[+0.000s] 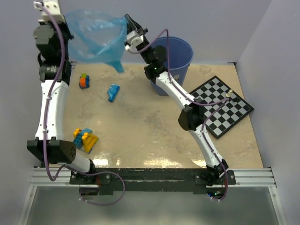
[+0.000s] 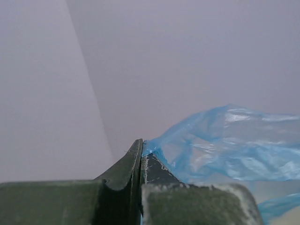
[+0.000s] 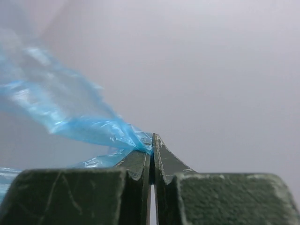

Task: Put the trash bags into the trash bin

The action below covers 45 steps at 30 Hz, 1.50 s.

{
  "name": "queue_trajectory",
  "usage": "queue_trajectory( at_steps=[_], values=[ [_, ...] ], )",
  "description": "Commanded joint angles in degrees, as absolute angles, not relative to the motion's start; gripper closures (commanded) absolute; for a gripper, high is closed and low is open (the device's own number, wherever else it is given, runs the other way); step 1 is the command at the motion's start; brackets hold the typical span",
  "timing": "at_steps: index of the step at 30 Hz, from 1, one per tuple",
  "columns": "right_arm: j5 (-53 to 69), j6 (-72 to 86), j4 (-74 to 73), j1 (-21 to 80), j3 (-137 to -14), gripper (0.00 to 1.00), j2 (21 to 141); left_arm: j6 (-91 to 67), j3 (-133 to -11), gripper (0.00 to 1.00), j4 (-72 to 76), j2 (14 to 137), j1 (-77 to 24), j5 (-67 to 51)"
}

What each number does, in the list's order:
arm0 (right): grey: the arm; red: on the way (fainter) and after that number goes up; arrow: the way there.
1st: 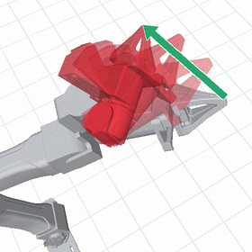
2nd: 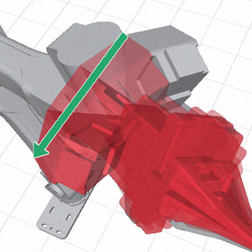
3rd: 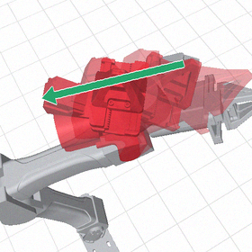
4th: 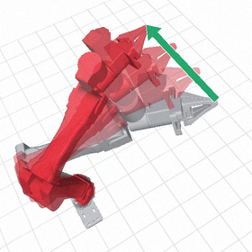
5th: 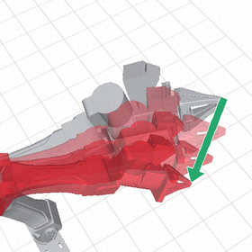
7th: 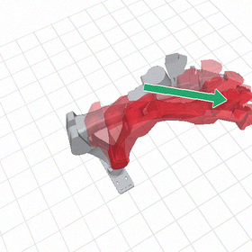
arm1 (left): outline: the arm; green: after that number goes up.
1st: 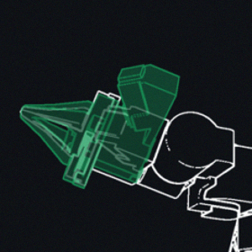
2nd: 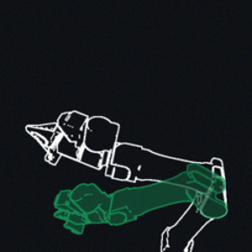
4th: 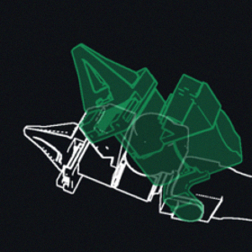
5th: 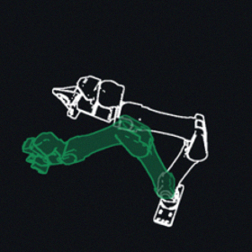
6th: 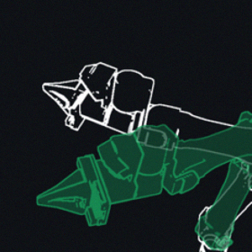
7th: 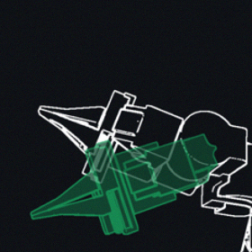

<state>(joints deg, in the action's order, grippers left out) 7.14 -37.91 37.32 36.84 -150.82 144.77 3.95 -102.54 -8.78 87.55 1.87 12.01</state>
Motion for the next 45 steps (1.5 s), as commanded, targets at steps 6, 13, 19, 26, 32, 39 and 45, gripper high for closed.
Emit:
queue_trajectory(
  at_steps=[6, 13, 19, 26, 32, 39, 45],
  values=[
    [26.37, -60.63, 79.87, 43.41, -136.45, 0.98, 123.42, 4.48, -102.31, 1.0, 38.94, 74.37, 1.06, -25.53],
    [15.34, -88.44, 78.04, 42.81, -68.95, 1.0, 101.37, 12.0, -67.23, 1.0, 29.94, 59.09, -1.3, -52.74],
    [25.37, -96.28, -44.68, 31.03, -58.97, 1.0, 74.84, 70.78, -66.6, 1.0, -66.74, 63.1, -15.3, -48.6],
    [28.66, -61.21, -12.96, 30.06, -54.49, 1.0, 50.89, 14.82, -50.74, 1.0, -15.96, 44.59, -15.29, -35.11],
    [18.72, -31.16, -5.7, 30.06, -70.97, 1.0, 66.49, 3.36, -52.81, 1.0, -16.16, 47.8, -14.77, -7.34],
    [22.0, -7.68, -8.0, 30.23, -92.52, 0.92, 90.84, -1.32, -54.75, 1.0, -11.08, 50.62, -13.36, 2.35],
    [12.67, -8.86, -12.12, 30.32, -127.87, 1.0, 119.04, 2.12, -60.01, 1.0, -3.89, 60.97, -0.47, 5.2]
  ],
)
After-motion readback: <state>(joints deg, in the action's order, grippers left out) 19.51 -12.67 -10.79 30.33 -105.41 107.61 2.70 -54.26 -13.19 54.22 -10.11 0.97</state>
